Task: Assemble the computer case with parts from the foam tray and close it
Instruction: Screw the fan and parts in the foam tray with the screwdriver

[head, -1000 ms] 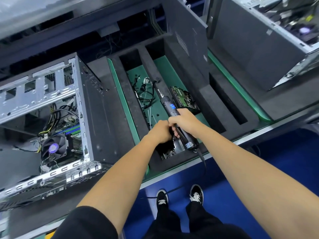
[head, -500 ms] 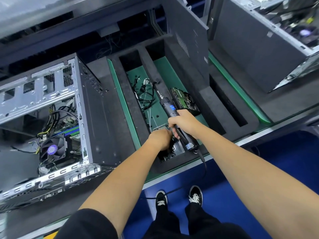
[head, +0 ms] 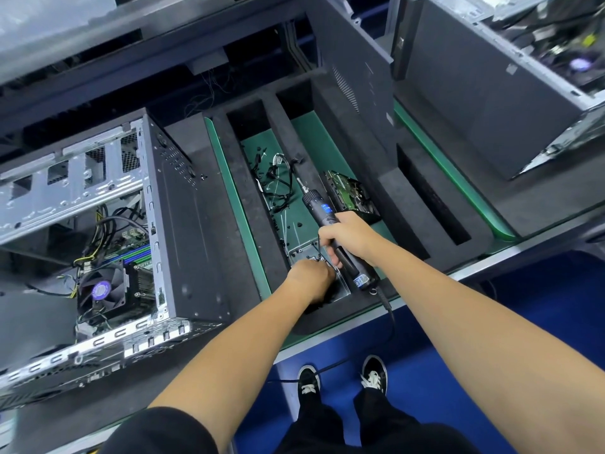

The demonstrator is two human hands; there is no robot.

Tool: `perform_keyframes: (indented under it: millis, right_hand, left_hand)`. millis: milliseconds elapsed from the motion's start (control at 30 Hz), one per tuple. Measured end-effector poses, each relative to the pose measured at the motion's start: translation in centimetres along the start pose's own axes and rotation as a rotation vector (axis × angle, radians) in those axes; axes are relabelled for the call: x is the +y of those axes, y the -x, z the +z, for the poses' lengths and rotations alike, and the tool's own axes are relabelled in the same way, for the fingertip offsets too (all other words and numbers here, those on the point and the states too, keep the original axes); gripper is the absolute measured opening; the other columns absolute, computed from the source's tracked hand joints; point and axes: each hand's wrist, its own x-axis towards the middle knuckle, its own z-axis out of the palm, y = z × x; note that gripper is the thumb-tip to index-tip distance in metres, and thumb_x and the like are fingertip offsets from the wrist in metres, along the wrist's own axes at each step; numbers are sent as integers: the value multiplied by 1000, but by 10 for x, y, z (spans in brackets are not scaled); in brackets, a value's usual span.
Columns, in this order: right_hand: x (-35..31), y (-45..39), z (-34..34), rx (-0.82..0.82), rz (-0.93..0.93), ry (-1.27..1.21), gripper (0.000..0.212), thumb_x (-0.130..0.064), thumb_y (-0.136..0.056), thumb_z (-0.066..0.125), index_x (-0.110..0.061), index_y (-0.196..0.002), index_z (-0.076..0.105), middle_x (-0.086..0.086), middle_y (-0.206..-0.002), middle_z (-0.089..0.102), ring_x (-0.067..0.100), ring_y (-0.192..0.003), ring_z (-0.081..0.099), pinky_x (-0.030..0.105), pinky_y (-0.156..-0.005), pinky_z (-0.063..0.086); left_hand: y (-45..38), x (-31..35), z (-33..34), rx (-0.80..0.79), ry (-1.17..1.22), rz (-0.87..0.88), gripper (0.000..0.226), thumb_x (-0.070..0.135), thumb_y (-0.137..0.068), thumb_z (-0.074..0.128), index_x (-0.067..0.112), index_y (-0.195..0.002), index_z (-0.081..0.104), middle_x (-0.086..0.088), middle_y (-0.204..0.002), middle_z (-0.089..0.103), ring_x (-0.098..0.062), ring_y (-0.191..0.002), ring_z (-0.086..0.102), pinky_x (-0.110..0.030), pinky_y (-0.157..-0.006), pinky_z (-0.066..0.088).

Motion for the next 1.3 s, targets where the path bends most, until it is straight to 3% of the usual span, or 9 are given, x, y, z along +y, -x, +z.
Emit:
perform_keyframes:
  millis: [133,267,367,467,533,667,867,1167,1300]
  right_hand:
    - [0,2,0,-2,0,-1,10,-4,-68,57,-5,-63,49,17,-54,49,27,-44,47,35,-49,46]
    - [1,2,0,1,-4,0,11,-5,-68,58,-6,-64,48,16,-54,49,27,-44,48,31,-47,45]
    - [1,1,0,10,24,-18,12,-5,-66,59,-8,-67,47,15,-55,49,26,-44,48,31,-44,43]
    - [1,1,0,12,31,-10,12,-6,-68,59,-8,-66,47,14,-54,51,26,-44,49,29,-43,43]
    - [1,1,0,14,37,-9,13,-5,-69,59,-8,-68,47,13,-54,51,26,-43,49,29,-43,43]
    - [0,2,0,19,33,-12,13,-5,-68,59,-7,-66,47,14,-53,51,26,-43,49,30,-43,44]
    - [-2,1,0,13,31,-1,13,-5,-68,60,-7,-65,47,16,-55,52,27,-43,50,31,-45,45]
    - [-4,3,-1,-15,49,-5,9,-9,-64,59,-4,-64,51,16,-55,52,26,-46,50,31,-46,45]
    - [-4,2,-2,-18,54,-12,10,-8,-64,60,-5,-64,50,15,-54,52,26,-45,50,30,-45,45]
  left_hand:
    - [-1,0,-1,10,-8,17,23,6,-90,48,3,-111,56,-13,-109,64,-32,-98,62,-37,-73,47]
    - [-2,-5,-1,7,135,0,26,9,-87,52,4,-112,54,-13,-105,62,-31,-92,61,-33,-67,41]
    - [-4,-12,-6,56,412,-93,24,11,-83,55,11,-107,52,-9,-101,58,-29,-91,59,-33,-71,45]
    - [-6,-23,-14,107,773,-179,17,7,-79,60,18,-86,50,-2,-92,56,-24,-83,57,-33,-74,48]
    - [-8,-28,-17,116,876,-207,17,3,-74,62,14,-85,56,-8,-96,62,-27,-86,61,-37,-79,52]
    - [-10,-31,-18,163,914,-245,14,-1,-74,58,9,-82,63,-12,-95,67,-28,-90,62,-36,-83,52]
    - [-11,-30,-19,190,865,-339,21,1,-84,49,0,-100,63,-18,-101,64,-33,-92,60,-36,-76,49]
    - [-13,-29,-20,184,897,-377,20,5,-86,47,1,-97,64,-17,-100,64,-33,-90,61,-41,-81,52]
    - [-15,-31,-19,200,903,-385,17,3,-85,48,-1,-90,63,-17,-93,63,-32,-83,59,-38,-73,51]
